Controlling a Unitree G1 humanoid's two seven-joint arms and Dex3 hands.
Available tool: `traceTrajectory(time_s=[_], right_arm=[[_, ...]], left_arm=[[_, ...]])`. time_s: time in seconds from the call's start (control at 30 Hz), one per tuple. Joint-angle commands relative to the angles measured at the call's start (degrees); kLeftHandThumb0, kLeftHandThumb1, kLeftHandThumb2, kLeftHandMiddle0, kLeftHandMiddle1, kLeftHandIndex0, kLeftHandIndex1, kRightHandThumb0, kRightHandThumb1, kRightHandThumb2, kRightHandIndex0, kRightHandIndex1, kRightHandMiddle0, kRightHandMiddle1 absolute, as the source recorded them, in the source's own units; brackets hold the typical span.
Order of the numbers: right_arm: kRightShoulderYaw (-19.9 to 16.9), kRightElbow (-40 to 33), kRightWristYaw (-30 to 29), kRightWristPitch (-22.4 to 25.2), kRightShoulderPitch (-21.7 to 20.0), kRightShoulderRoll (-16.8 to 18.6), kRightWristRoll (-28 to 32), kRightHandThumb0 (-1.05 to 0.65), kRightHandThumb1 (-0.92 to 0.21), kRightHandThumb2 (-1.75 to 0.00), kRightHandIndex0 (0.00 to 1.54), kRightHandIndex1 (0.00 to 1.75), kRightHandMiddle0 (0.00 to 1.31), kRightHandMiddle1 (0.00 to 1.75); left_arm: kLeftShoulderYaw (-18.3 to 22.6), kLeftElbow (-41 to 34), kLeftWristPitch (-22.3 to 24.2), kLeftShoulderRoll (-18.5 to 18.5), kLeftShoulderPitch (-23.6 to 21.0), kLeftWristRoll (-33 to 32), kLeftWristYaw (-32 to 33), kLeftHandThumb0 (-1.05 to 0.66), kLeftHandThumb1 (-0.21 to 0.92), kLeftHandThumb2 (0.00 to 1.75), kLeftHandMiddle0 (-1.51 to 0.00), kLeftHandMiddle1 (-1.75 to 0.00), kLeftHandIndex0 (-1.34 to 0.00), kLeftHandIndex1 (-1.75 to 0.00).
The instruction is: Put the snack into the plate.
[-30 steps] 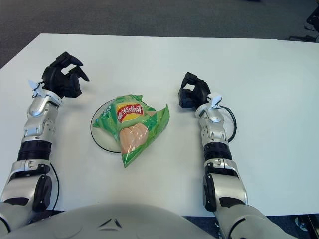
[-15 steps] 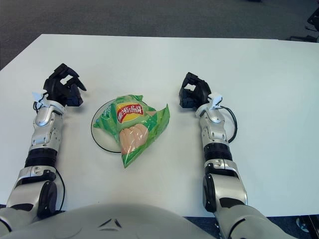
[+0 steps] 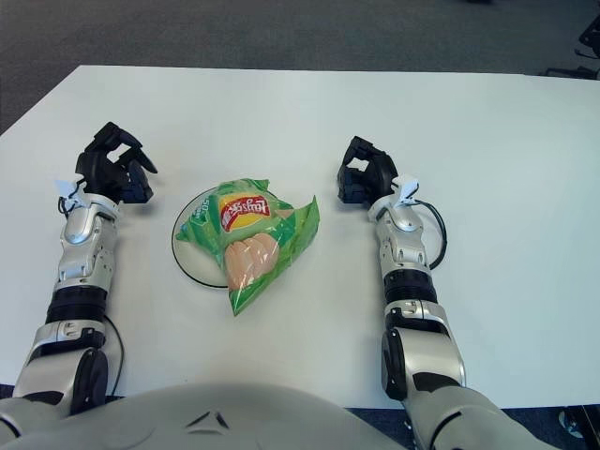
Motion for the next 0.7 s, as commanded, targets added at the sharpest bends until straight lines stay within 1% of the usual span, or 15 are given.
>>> traceTrajectory(time_s=[0.0, 0.3, 0.5, 0.67], right_arm=[[0.1, 2.3, -0.7, 3.2, 4.3, 1.5, 0.3, -0.52, -0.23, -1.42, 1.34, 1.75, 0.69, 1.75], [0.2, 1.8, -1.2, 3.7, 4.4, 1.8, 0.3, -0.51, -0.23, -1.42, 1.34, 1.75, 0.68, 1.75], [0.3, 1.4, -1.5, 3.6, 4.6, 2.0, 0.2, -0.51, -0.23, -1.42, 1.34, 1.75, 0.68, 1.75], [0.4, 1.0, -1.4, 3.9, 4.7, 2.0, 0.2, -0.52, -0.23, -1.42, 1.34, 1.75, 0.69, 1.75]], left_arm=[[-0.4, 1.4, -0.3, -2.1, 4.2, 0.5, 0.5, -0.01, -0.07, 1.75, -0.90, -1.71, -0.68, -1.75], [-1.5, 1.2, -0.1, -2.1, 5.6, 1.2, -0.6, -0.01, -0.07, 1.75, -0.89, -1.73, -0.68, -1.75], [-2.4, 2.6, 1.3, -1.9, 6.4, 1.4, -1.3, -0.01, -0.07, 1.75, -0.89, -1.73, -0.68, -1.75], [-2.6, 4.1, 1.7, -1.4, 6.3, 1.1, -2.4, -0.01, -0.07, 1.75, -0.89, -1.73, -0.68, -1.75]])
